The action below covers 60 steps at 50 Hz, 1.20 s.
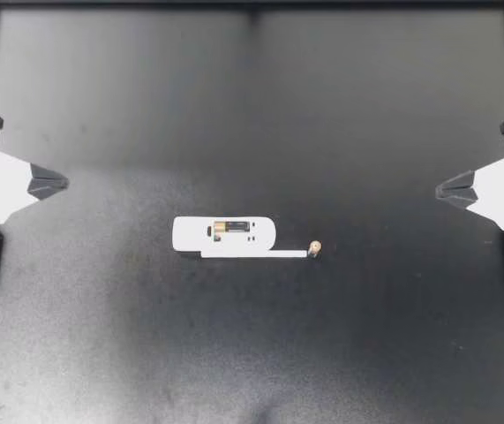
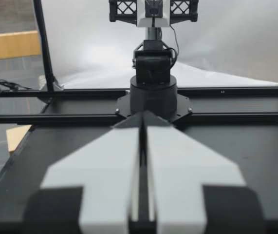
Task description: Place the battery into the slot of the remote controller.
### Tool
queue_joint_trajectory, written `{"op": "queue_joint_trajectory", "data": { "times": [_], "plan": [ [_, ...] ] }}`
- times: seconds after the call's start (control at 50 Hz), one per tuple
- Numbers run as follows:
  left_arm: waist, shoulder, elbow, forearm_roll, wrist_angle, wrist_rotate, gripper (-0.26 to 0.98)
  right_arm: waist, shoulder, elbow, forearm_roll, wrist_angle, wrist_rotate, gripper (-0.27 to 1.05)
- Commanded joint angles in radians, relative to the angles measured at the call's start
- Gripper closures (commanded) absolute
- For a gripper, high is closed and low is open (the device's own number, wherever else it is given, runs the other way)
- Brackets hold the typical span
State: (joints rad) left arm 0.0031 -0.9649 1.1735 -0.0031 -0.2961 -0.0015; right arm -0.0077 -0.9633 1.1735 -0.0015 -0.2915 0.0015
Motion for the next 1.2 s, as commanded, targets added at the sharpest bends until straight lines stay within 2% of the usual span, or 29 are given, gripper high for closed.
{"op": "queue_joint_trajectory", "data": {
  "times": [0.0,0.18,0.6,0.8,0.88,0.98,1.18],
  "plan": [
    [0.008,0.006,-0.014,0.000,-0.015,0.006,0.87,-0.002,0.009,-0.015,-0.002,-0.008,0.002,0.96],
    [0.008,0.009,-0.012,0.000,-0.018,0.011,0.89,-0.003,0.081,-0.055,0.000,0.026,0.006,0.96],
    [0.008,0.044,-0.005,-0.002,-0.020,0.014,0.89,-0.034,0.488,-0.364,0.002,0.627,0.008,0.96],
    [0.008,0.058,-0.003,0.000,-0.020,0.011,0.89,-0.037,0.618,-0.442,-0.002,0.756,0.029,0.93],
    [0.008,0.061,-0.003,0.000,-0.018,0.011,0.89,-0.040,0.658,-0.457,-0.002,0.775,0.043,0.87],
    [0.008,0.066,-0.003,0.000,-0.020,0.009,0.89,-0.043,0.699,-0.463,-0.005,0.781,0.048,0.73],
    [0.008,0.066,0.003,0.000,-0.020,0.008,0.89,-0.043,0.784,-0.477,-0.006,0.779,0.046,0.31]
  ]
}}
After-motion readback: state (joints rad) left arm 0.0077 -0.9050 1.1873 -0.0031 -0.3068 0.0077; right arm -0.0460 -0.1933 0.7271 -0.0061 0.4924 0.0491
